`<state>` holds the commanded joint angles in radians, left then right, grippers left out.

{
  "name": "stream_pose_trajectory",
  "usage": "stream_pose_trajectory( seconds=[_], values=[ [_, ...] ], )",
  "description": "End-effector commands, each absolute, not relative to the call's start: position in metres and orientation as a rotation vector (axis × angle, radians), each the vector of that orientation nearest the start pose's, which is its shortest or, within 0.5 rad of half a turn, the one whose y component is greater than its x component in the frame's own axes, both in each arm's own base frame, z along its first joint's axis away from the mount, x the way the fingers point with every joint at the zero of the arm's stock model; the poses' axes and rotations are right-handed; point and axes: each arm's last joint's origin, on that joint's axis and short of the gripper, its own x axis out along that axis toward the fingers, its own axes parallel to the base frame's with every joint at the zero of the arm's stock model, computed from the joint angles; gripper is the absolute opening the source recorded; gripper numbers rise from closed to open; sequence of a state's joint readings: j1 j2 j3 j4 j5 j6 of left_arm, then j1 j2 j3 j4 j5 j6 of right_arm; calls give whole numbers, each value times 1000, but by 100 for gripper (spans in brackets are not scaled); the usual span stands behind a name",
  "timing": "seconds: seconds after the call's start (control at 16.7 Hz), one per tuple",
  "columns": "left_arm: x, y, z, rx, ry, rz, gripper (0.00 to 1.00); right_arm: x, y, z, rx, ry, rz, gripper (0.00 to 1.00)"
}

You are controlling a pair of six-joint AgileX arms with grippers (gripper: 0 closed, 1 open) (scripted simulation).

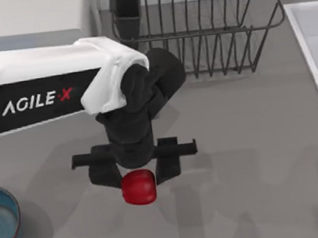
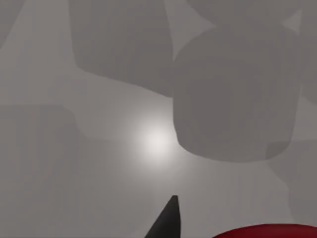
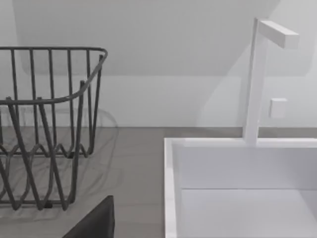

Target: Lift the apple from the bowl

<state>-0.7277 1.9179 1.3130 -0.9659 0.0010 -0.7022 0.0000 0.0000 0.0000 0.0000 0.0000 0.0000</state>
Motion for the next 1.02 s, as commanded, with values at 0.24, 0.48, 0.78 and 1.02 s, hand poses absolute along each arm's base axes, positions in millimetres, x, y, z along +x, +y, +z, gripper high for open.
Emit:
stream_pose_trajectory(
  seconds=[0.24,0.48,0.78,1.02],
  values=[
    [264,-232,159,16,1571,-16,45,106,-1,160,0,0,0,100],
    [264,-232,159,16,1571,-16,75,106,-1,160,0,0,0,100],
    [264,-232,159,16,1571,-16,100,106,-1,160,0,0,0,100],
    [264,-232,159,16,1571,-16,100,106,-1,160,0,0,0,100]
  ],
)
